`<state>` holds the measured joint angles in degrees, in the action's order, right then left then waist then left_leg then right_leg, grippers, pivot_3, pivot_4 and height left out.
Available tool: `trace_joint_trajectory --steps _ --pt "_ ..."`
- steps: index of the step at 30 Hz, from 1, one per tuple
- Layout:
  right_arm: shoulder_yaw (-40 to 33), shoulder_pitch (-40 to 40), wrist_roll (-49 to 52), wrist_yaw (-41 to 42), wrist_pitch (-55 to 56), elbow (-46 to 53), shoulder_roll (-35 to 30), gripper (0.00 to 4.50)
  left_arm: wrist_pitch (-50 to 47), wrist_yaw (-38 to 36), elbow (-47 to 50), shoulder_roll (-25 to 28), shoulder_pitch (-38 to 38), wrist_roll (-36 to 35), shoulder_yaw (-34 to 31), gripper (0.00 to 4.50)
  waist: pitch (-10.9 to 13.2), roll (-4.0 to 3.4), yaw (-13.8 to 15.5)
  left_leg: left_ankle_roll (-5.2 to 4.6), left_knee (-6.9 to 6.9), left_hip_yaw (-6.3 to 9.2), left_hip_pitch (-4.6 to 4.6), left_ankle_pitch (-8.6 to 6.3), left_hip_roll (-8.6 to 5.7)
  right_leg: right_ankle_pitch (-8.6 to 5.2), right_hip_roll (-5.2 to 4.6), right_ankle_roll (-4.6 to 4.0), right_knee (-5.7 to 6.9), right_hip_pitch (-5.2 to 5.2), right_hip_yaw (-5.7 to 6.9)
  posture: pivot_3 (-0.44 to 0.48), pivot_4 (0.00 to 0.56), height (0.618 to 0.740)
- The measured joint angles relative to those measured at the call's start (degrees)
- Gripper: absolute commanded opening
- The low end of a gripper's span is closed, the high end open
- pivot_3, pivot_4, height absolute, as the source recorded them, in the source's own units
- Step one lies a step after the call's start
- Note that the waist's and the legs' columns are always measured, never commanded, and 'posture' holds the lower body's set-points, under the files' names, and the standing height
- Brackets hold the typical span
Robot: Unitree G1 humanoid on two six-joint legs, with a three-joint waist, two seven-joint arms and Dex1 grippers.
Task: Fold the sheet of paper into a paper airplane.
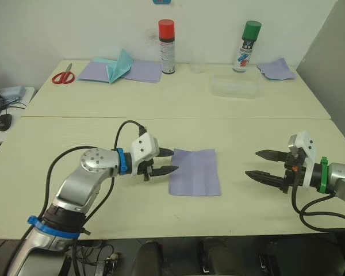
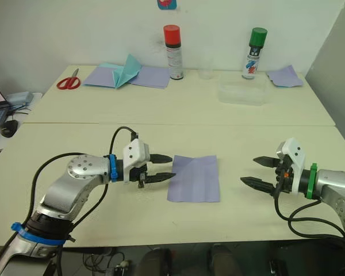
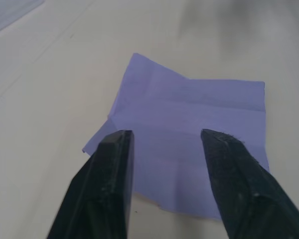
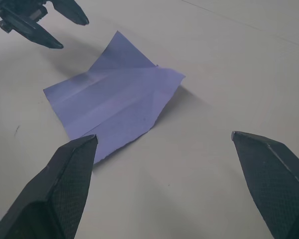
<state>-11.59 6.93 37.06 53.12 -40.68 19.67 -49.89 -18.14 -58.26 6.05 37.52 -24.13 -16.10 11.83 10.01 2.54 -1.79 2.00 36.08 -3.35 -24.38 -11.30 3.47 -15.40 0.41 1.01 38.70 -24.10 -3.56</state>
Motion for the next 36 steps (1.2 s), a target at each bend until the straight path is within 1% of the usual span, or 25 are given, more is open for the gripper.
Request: trace_joint_trajectory --steps 4,5,11,17,21,25,27,29,33,34,35,36 --pt "1.2 -0.1 -0.3 -0.6 0.2 0.3 0.7 4.5 1.8 0.4 -2.5 -3.0 -1.2 2.3 1.4 0.16 0.0 0.0 0.0 0.0 0.04 0.0 0.02 0.0 -0.01 0.01 0.0 0.02 0.05 0.01 -0.04 0.0 0.15 0.74" --pt "1.6 -0.2 -0.6 -0.6 0.5 0.3 0.8 4.5 2.2 0.6 -2.8 -3.9 -1.3 2.8 1.6 0.05 0.0 0.0 0.0 0.0 0.04 0.0 0.02 0.0 -0.01 0.01 0.0 0.02 0.05 0.01 -0.05 0.0 0.15 0.74" --pt "3.5 -1.2 -4.8 -0.8 4.0 0.1 1.2 4.5 1.9 4.4 -4.9 -8.5 -0.9 6.5 4.2 0.05 0.0 -0.01 0.0 0.0 0.03 0.01 0.02 0.0 -0.04 0.01 0.02 0.02 0.11 0.01 -0.06 0.0 0.15 0.74" --pt "5.0 -0.8 -7.1 -0.7 5.7 -1.5 2.1 4.5 -1.0 7.1 -8.1 -9.9 -0.3 10.8 7.1 0.05 0.0 -0.01 0.0 -0.01 0.07 0.03 0.13 0.01 -0.08 0.02 0.11 0.02 0.2 0.04 -0.06 0.0 0.15 0.74" --pt "7.7 0.6 -10.0 -0.7 8.4 -4.5 3.5 4.5 2.5 6.3 -10.0 -9.6 -1.0 13.2 8.2 0.05 -0.1 -0.05 0.0 0.0 0.07 0.0 0.54 0.0 -0.08 0.01 0.11 0.01 0.2 0.39 -0.14 0.0 0.15 0.74" --pt "9.5 3.4 -13.4 -1.0 11.8 -8.6 5.1 4.5 3.7 6.1 -11.4 -10.1 -1.1 13.3 8.2 0.05 -0.1 -0.08 0.0 -0.01 0.08 0.0 0.78 0.01 -0.03 0.01 0.11 0.02 0.19 0.62 -0.15 0.0 0.15 0.74" --pt "10.3 4.2 -14.7 -1.0 13.1 -10.6 5.8 4.11 3.7 6.1 -11.5 -10.3 -0.9 13.3 8.2 0.0 -0.1 -0.09 0.0 0.0 0.08 -0.01 0.86 0.01 -0.01 0.01 0.1 0.01 0.19 0.7 -0.15 0.0 0.15 0.74" --pt "11.6 5.2 -16.3 -0.8 14.8 -13.1 7.0 3.58 3.7 6.0 -11.5 -10.4 -0.7 13.3 8.1 0.0 -0.1 -0.11 0.0 0.0 0.07 -0.02 0.9 0.01 -0.02 0.01 0.11 0.01 0.19 0.72 -0.17 0.0 0.15 0.74" --pt "15.1 6.4 -20.6 -1.3 19.3 -17.9 10.1 2.0 3.6 6.2 -11.3 -10.7 -0.3 13.3 7.9 0.0 -0.2 -0.15 0.0 0.0 0.06 -0.02 0.91 0.0 -0.02 0.01 0.11 0.01 0.19 0.75 -0.17 0.0 0.15 0.74" --pt "15.9 7.0 -21.9 -1.9 20.5 -19.5 11.3 1.52 3.4 6.3 -11.1 -10.7 -0.2 13.3 7.8 0.0 -0.2 -0.16 0.0 0.0 0.06 -0.02 0.92 0.0 -0.02 0.01 0.11 0.01 0.19 0.75 -0.18 0.0 0.15 0.74" --pt "16.6 7.4 -22.8 -2.4 21.2 -20.5 12.2 1.24 3.3 6.3 -11.1 -10.8 -0.2 13.3 7.7 0.0 -0.2 -0.16 0.0 0.0 0.06 -0.02 0.92 0.01 -0.02 0.01 0.11 0.01 0.19 0.75 -0.18 0.0 0.15 0.74" --pt "17.2 7.7 -23.2 -2.5 21.7 -21.1 12.6 0.87 3.2 6.3 -11.0 -10.8 -0.1 13.3 7.7 0.0 -0.2 -0.18 0.0 0.0 0.06 -0.03 0.92 0.0 -0.02 0.01 0.11 0.01 0.19 0.75 -0.19 0.0 0.15 0.74"
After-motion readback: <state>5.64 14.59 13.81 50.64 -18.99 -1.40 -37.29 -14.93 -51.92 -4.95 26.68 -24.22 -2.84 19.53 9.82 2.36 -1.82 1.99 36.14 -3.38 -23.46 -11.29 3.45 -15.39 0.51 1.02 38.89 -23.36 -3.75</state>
